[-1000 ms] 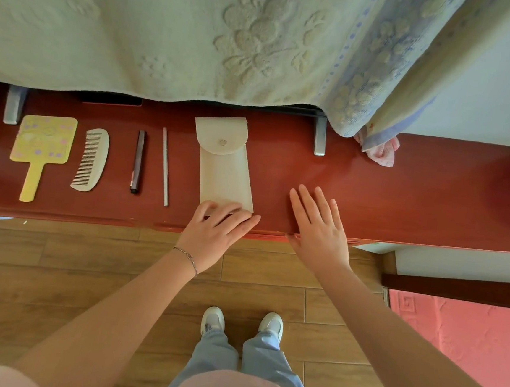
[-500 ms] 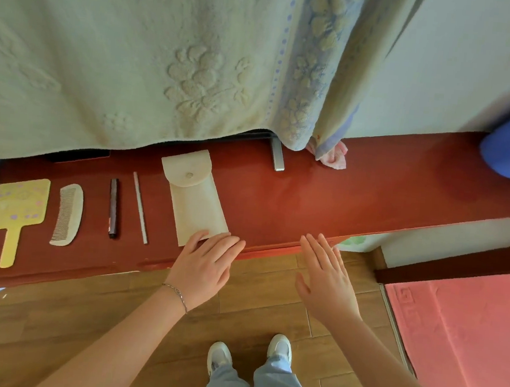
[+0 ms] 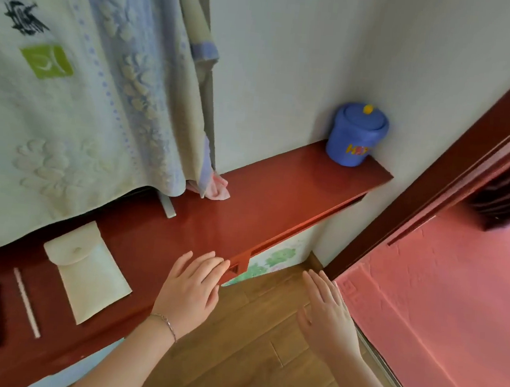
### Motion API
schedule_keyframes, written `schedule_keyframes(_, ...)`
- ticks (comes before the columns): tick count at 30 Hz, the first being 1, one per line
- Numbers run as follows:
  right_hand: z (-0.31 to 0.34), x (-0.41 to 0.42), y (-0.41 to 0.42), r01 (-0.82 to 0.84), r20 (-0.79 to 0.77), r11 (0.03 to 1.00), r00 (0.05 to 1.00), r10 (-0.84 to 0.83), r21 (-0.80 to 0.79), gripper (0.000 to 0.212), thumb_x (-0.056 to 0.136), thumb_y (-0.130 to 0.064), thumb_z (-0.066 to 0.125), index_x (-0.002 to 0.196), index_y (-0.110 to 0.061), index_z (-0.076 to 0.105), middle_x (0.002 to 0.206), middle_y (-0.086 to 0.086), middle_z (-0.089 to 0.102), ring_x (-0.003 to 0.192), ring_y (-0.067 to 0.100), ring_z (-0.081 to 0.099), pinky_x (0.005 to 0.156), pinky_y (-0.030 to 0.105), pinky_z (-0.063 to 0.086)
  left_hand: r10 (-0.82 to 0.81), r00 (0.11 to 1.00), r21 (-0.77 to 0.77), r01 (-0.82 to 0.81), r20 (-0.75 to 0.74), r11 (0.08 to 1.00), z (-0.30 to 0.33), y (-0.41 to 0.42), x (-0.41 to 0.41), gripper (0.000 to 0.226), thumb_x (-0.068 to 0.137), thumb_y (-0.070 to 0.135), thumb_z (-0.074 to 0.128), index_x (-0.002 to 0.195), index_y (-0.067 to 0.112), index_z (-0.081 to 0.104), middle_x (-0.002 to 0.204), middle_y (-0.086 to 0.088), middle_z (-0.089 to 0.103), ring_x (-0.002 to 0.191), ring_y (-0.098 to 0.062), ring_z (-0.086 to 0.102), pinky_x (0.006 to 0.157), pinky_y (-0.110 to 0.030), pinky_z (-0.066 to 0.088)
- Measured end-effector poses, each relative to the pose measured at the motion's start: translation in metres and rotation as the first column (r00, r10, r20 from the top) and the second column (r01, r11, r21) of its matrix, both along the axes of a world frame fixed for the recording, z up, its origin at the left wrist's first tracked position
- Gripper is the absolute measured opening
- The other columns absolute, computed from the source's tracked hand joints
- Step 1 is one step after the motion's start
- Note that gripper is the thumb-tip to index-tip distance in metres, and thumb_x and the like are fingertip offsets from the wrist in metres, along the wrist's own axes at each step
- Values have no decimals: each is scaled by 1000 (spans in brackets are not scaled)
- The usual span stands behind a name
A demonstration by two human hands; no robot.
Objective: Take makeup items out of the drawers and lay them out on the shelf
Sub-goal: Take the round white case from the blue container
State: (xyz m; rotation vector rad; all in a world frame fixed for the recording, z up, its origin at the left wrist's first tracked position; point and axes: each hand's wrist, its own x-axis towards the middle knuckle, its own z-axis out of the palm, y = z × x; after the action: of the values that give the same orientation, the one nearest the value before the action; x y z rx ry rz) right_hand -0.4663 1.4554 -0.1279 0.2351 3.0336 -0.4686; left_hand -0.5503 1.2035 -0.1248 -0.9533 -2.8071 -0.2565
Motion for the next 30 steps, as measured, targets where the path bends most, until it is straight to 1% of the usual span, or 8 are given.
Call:
schedule_keyframes(2, 5, 3, 15, 21, -7, 1000, 1000, -21, 11, 64, 87, -21, 55, 146, -18, 30, 152, 0, 33, 144, 17, 19, 113, 31, 7, -23, 1000, 22, 23, 1, 999, 6, 16, -3, 42, 80, 28, 42, 115, 23, 65, 111, 9, 68, 112, -9, 62, 104, -36, 36)
schedule_keyframes(5, 11, 1, 38, 21, -5, 1000, 1000, -21, 2, 66, 88, -23, 53, 148, -21, 24, 154, -4, 27, 145, 15, 15, 112, 28, 2, -42, 999, 26, 42, -10, 999, 11, 40, -6, 44, 80, 28, 38, 113, 22, 66, 109, 9, 68, 109, -10, 64, 102, -36, 33)
schedule_keyframes(9, 17, -6, 71, 27, -21, 999, 999, -27, -34, 64, 91, -25, 48, 149, -23, 22, 154, -5, 26, 144, 13, 16, 115, 29, 17, -42, 999, -2, 42, -9, 999, 16, 74, -7, 44, 81, 30, 38, 114, 24, 65, 109, 10, 68, 108, -9, 64, 100, -37, 45)
schedule_keyframes(12, 23, -15, 95, 9, -43, 998, 999, -12, -57, 59, 94, -28, 43, 149, -23, 21, 154, -7, 25, 144, 11, 14, 115, 27, 17, -45, 999, -24, 45, -16, 999, 18, 99, -7, 39, 75, 28, 59, 113, 24, 66, 107, 10, 69, 106, -8, 65, 95, -38, 50)
schedule_keyframes(15, 28, -23, 119, 15, -69, 997, 997, -20, -75, 56, 96, -30, 42, 148, -24, 23, 153, -10, 26, 144, 10, 13, 114, 26, 19, -18, 1000, -48, 19, 12, 999, 19, 123, -9, 48, 64, 27, 76, 111, 24, 67, 105, 11, 69, 104, -7, 66, 93, -37, 51)
schedule_keyframes(19, 30, -32, 150, 12, -86, 996, 996, -19, -89, 55, 93, -28, 47, 145, -21, 31, 149, -7, 35, 141, 12, 22, 111, 29, 28, -16, 1000, -48, 16, -4, 999, 20, 158, -14, 47, 65, 27, 75, 111, 25, 67, 105, 13, 68, 103, -4, 65, 93, -35, 50)
schedule_keyframes(27, 32, -59, 197, 16, -113, 994, 993, -28, -104, 57, 94, -31, 46, 147, -20, 27, 150, -6, 33, 142, 13, 20, 112, 28, 26, -34, 999, 9, 34, -19, 999, 23, 216, -42, 45, 67, 26, 74, 111, 23, 67, 105, 12, 69, 102, -5, 66, 93, -35, 50)
schedule_keyframes(30, 29, -76, 212, 22, -122, 993, 992, -36, -114, 56, 93, -29, 47, 146, -19, 30, 149, -4, 35, 141, 14, 23, 112, 28, 27, -41, 998, 23, 42, -40, 999, 21, 235, -63, 36, 76, 28, 60, 110, 24, 67, 105, 12, 70, 102, -6, 67, 92, -34, 50)
